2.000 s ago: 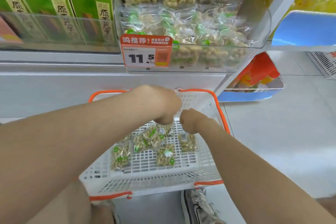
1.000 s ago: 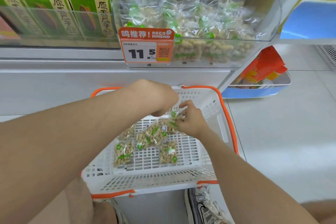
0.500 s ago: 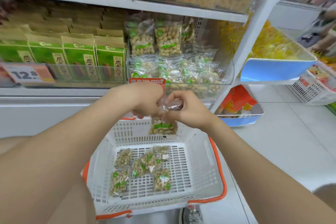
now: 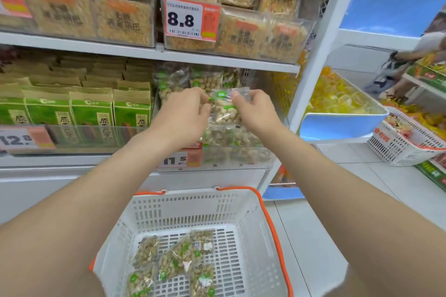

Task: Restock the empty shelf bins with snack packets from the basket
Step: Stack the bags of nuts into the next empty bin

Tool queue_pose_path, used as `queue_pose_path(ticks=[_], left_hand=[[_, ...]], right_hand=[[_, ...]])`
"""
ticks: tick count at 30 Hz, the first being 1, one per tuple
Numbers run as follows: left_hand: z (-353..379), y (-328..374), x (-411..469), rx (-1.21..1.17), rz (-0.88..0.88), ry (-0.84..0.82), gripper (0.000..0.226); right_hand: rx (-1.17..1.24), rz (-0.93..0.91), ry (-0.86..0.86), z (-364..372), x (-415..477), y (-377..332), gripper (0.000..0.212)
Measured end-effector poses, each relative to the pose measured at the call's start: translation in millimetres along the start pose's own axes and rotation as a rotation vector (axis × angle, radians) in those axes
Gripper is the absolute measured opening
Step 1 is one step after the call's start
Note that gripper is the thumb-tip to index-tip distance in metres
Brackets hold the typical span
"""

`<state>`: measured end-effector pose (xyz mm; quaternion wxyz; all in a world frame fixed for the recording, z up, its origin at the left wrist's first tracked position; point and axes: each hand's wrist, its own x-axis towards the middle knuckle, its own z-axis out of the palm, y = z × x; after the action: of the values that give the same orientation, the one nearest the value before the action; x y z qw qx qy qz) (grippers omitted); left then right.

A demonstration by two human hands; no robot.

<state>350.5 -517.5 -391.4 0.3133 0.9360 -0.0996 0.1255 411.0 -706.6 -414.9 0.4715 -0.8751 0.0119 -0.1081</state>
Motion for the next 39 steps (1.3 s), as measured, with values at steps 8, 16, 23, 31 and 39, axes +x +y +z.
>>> queue_pose_path(ticks=[8,16,23,31,39], left_hand=[[40.6,-3.9,23.5,0.461,0.212,-0.24,0.026],[54.7,-9.5,31.3,0.484,0.227,-0.319,0.032],[52.1,-21.4,25.5,0.49,0.279,-0.317,0.038],[48.4,-26.1,22.2,0.492,0.304,-0.353,0.039],[45.0,-25.7,21.3,0.456,0.305,-0.361,0.037]], right_hand=[[0.142,0.218,0.207,5.8,68.5,15.7,0.027],[0.072,0.116,0.216,25.0,100.0,17.0,0.014],[0.111,-0.042,0.282,39.6,97.8,17.9,0.053],[-0.142,0.086,0.16,43.6,97.1,13.4,0.046],[-0.427,0.019,0.217,32.2,74.2,13.2,0.018]])
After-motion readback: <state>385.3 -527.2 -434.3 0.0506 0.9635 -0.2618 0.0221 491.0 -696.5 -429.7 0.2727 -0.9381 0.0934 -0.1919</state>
